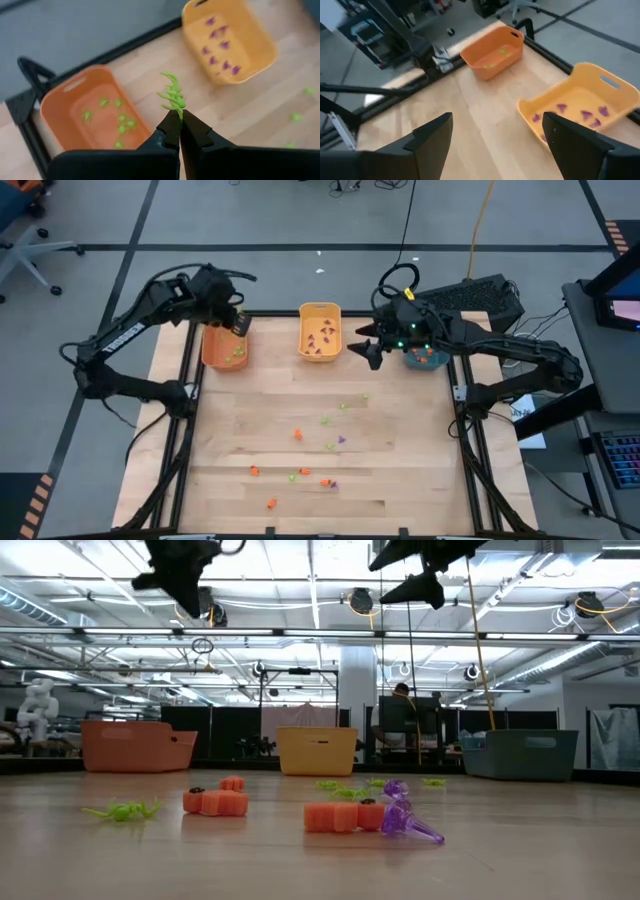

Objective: Sort Halloween decoration
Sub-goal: Put the green spider toy into the orange bin

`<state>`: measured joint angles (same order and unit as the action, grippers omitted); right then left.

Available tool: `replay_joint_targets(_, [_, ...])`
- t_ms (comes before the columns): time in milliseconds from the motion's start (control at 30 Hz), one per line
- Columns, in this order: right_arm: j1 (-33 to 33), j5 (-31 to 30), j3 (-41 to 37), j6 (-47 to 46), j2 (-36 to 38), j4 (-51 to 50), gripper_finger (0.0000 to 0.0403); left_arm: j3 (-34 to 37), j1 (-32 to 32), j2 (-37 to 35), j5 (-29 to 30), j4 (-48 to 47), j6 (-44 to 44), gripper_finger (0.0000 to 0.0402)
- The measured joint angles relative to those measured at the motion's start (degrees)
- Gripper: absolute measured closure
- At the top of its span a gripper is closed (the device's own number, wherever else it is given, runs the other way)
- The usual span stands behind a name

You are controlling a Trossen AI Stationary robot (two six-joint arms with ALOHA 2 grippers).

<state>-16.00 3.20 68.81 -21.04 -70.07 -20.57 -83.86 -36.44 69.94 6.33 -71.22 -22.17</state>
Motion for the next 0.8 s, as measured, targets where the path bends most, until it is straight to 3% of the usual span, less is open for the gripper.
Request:
replay_joint_targets(200, [-1.81, 0.04, 0.01, 3.55, 0.13, -3.31, 0.0106, 6.57, -9.12, 2.77, -7.02, 0.45, 2.2, 0.0402])
replay_joint_targets(400, [-1.93, 0.08, 0.01, 3.53, 0.15, -9.13, 0.0106, 13.95, -14.31, 7.49, -13.89, 4.17, 3.27, 0.0402])
replay_joint_targets(800, [-3.03, -0.26, 0.01, 7.4, 0.1, -8.8, 0.0106, 17.78, -18.68, 16.57, -13.18, 7.84, 4.84, 0.0402])
